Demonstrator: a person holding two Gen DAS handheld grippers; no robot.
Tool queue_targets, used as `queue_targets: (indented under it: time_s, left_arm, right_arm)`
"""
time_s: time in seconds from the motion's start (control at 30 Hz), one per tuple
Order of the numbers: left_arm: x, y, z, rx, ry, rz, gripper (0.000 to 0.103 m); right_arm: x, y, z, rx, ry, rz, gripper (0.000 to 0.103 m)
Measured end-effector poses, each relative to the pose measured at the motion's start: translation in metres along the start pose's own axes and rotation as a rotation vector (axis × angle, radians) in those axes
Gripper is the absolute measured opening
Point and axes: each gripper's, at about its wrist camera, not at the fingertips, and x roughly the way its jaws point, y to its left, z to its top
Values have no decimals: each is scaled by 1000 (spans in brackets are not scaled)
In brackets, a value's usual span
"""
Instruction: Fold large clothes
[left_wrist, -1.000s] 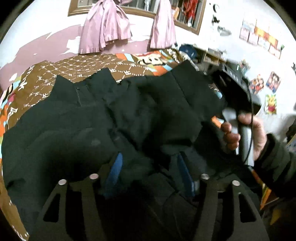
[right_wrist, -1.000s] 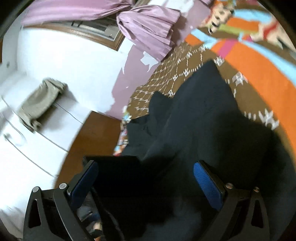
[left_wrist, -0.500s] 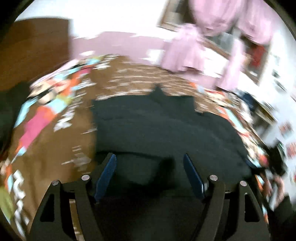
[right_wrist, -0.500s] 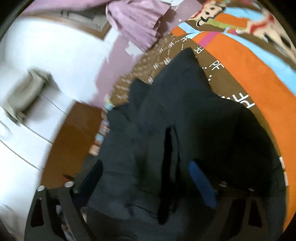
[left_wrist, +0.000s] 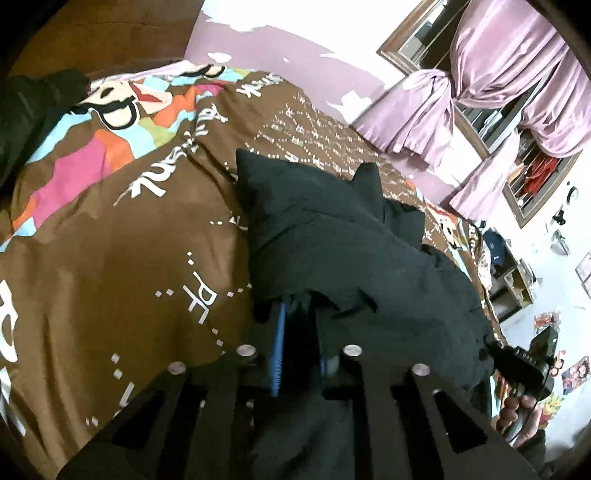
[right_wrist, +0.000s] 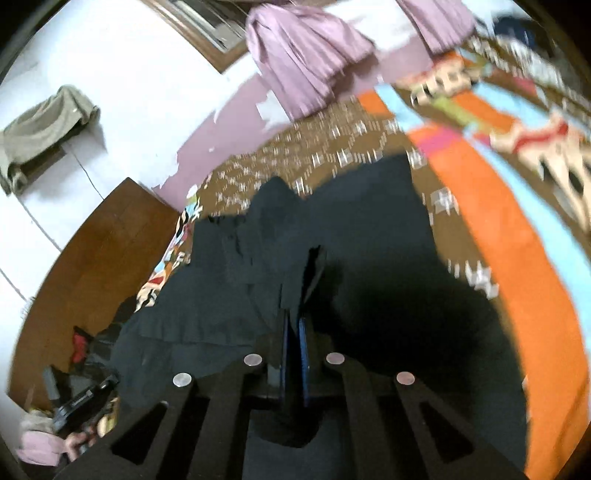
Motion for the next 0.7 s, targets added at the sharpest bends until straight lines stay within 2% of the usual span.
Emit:
queue_targets:
  time_s: [0.13, 0.27, 0.33, 0.4, 0.47, 0.53, 0.6, 0.67, 0.7]
  left_arm:
    - [-17, -18, -19, 35, -49, 30, 3]
    - [-26, -28, -44, 73, -84, 57, 0]
    - [-23, -23, -50, 60, -67, 57, 0]
    - [-18, -15, -50, 39, -50, 78, 0]
    - [-13, -2, -49, -17, -21, 79, 0]
    - [-14, 0, -46, -24, -21, 76, 0]
    - [-21, -6, -42, -8, -51, 94, 0]
    - [-27, -11, -38, 8, -77, 116, 0]
    - [-30, -16, -35, 26, -88, 122, 0]
  right_arm:
    - [5, 11, 15, -57, -53, -72, 5]
    - [24, -2, 11, -62, -25, -150, 5]
    - [34, -13, 6, -58, -5, -189, 5]
    - [35, -24, 0, -53, 1, -189, 6]
    - [31, -22, -2, -77, -8, -174, 9]
    - [26, -14, 1, -118, -18, -195, 12]
    - [20, -4, 2, -171, -41, -246, 30]
    - [12, 11, 2, -238, -91, -280, 69]
    - [11, 19, 0, -270, -111, -291, 71]
